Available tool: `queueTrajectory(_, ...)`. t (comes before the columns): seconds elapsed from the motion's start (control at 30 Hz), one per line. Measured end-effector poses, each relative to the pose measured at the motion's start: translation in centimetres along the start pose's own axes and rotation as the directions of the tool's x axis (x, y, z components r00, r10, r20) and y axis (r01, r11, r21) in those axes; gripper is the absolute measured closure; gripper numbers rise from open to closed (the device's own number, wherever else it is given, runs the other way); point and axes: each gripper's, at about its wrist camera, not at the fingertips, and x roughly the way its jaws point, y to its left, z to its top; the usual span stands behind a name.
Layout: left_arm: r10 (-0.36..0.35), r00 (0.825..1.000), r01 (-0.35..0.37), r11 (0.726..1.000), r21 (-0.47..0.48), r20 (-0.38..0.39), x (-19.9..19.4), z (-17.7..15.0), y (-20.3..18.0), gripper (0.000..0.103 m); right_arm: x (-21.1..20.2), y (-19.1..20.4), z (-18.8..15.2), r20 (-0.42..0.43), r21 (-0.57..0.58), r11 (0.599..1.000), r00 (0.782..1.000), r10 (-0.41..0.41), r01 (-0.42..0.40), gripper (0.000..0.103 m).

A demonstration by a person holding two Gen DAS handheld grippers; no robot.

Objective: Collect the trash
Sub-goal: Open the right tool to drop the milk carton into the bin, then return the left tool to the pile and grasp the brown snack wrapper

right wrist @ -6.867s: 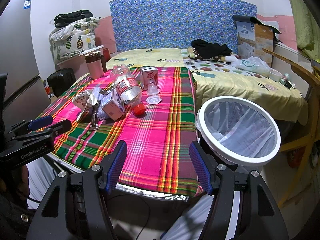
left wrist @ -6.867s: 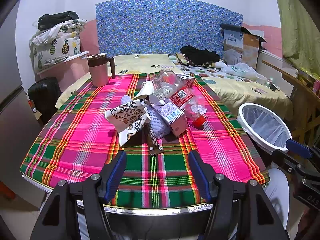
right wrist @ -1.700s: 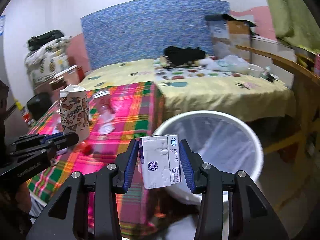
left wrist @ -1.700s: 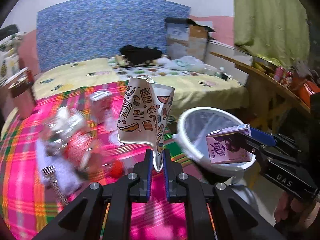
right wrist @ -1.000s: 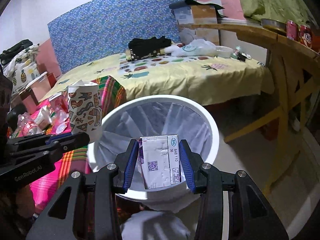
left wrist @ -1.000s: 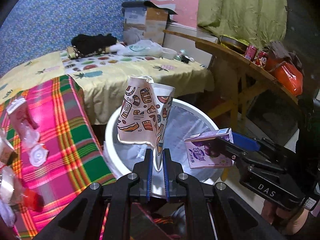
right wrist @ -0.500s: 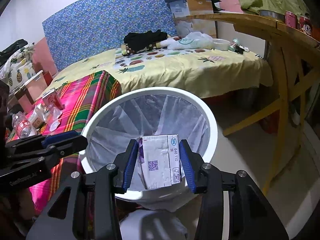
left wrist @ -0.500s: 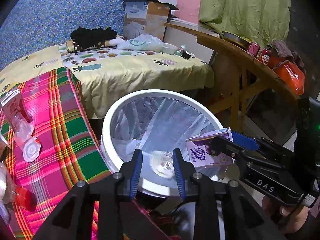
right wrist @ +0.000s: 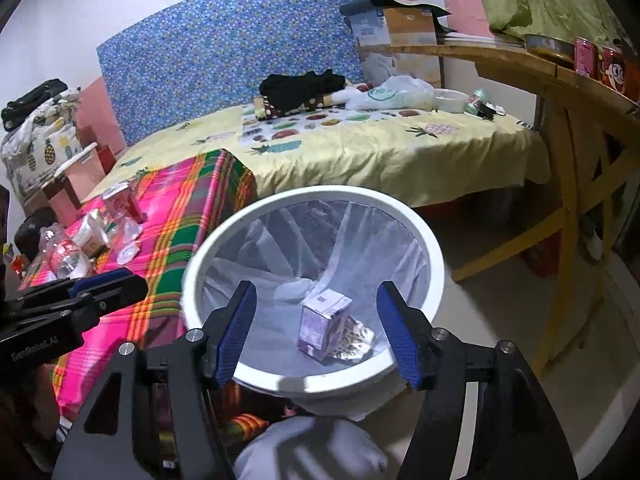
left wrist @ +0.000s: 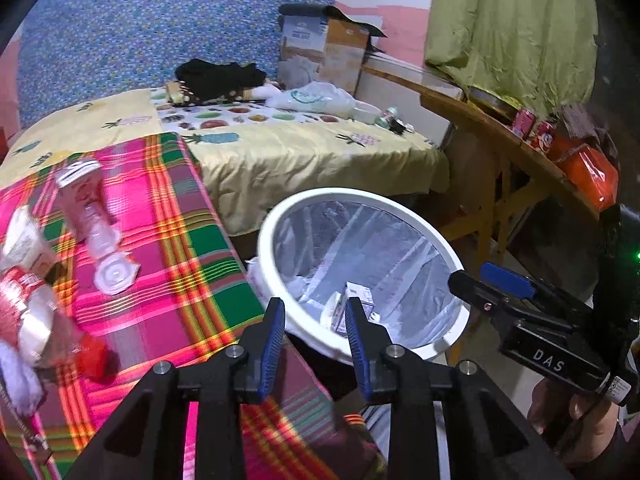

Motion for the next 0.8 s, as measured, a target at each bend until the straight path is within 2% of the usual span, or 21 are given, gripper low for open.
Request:
queueTrajectory(0.2, 0.062, 0.998, -0.062, 0.997, -0.035, 0.015, -2.1, -0.9, 1.4, 0.072, -0.4, 1.5, 0.0, 0.021, -0.027, 0.998, 0.999, 0.050, -0.049, 0.039)
queueTrajectory(0.43, 0.128, 0.991, -0.126, 0.989, -0.076, 0.031, -4.6, -2.5, 3.4, 0.072, -0.7, 4.5, 0.0, 0.029, -0.117, 0.986, 0.992, 0.121, -0.117, 0.039)
queueTrajectory(0.8, 0.252, 0.967, -0.243, 0.958, -0.154, 0.041, -8.4, -5.2, 7.3, 0.072, -1.0, 8.2, -0.3, -0.004, -0.192, 0.959, 0.977, 0.213, -0.210, 0.039)
